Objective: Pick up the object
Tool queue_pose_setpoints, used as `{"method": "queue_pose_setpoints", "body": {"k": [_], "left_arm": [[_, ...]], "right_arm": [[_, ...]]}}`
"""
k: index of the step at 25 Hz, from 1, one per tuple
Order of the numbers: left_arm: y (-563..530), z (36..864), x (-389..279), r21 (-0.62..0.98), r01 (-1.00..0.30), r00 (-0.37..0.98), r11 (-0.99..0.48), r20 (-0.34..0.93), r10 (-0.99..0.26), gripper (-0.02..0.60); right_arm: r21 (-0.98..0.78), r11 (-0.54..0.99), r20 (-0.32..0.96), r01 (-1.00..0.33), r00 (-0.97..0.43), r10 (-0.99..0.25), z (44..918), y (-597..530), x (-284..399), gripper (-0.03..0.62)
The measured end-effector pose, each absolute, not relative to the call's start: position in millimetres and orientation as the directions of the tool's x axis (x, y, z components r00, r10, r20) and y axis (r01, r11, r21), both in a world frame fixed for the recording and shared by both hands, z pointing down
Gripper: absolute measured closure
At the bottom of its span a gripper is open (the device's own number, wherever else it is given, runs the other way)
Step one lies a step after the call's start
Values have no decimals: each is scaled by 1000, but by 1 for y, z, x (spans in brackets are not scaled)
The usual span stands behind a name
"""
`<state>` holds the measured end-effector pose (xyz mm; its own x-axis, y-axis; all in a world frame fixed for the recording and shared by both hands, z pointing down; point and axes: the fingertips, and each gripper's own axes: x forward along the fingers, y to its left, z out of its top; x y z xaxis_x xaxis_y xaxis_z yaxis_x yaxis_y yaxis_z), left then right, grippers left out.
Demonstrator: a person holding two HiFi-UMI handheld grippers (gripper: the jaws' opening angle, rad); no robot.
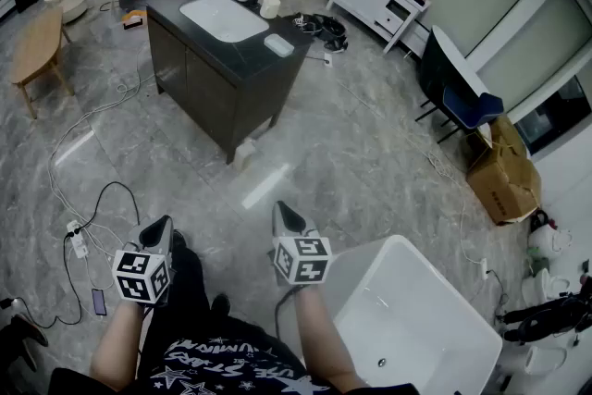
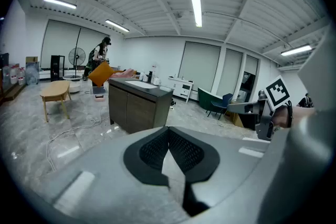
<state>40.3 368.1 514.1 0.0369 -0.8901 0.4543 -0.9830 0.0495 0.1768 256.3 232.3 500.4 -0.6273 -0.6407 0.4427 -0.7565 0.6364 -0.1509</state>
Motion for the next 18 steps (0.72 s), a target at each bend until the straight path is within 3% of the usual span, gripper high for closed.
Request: {"method": "queue_pose_setpoints", "body": {"k": [18], "left_arm": [[362, 509, 29, 168, -984, 17, 65, 444, -896, 574]], "right_arm": [[-156, 647, 437, -746, -639, -632, 503, 227, 241, 589]]}}
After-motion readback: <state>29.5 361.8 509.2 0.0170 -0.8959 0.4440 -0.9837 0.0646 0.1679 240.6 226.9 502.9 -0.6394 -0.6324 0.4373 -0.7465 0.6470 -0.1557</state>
